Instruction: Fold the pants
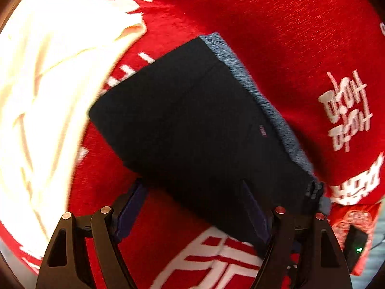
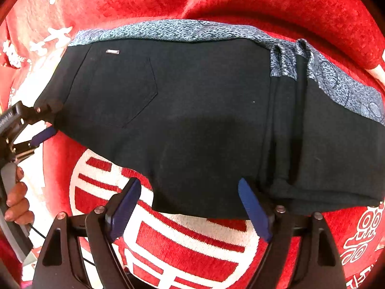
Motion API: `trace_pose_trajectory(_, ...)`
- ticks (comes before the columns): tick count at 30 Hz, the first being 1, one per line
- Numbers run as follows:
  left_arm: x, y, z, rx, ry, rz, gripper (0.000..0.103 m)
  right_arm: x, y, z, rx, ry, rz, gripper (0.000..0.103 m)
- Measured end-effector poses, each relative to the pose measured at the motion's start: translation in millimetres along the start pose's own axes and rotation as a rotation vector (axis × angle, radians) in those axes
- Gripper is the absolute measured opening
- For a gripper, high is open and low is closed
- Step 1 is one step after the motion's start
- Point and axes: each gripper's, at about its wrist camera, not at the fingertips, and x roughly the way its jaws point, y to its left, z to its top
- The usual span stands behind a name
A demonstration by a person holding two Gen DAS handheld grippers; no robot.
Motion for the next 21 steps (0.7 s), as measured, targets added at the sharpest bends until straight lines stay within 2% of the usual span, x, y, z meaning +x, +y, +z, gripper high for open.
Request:
trace_pose_trajectory(4,0.4,2.2,2.2,-0.008,0.003,-0.03,0.079,0.8,3.2,-1.5,-0.021,0.0,-0.008,0.088)
trace_pose_trajectory(6,0.6,6.4,5.8,-0.027,-0.009,-0.068,0.089,1.1,4.1,-1.3,-0.019,0.0,-0.002,0.088)
trace_pose_trajectory(10,3.1,9.4,7.6,-0.066,-0.043,-0.094,0.098,1.7,2.4,-0.4,-0.016,0.002,0.006,0.088)
trace_pose_trajectory(14,9.6,-10.1,4.9,-0.068,-0.061,-0.055,0.098,2.8,4.1,1.8,-0.017,0.002,0.01,0.088)
trace_pose_trajectory(17,10.3,-18.1,6.9,-0.082,-0.087,-0.071,0.098,1.8,1.2,1.0,-0.017,-0.002,0.017,0.088)
trace_pose_trajectory(21,20.0,-22.0,8.7,-0.098,-0.094,-0.02,0.098,0.5,-0.8,0.3,-0.025,0.0,0.017,0.088)
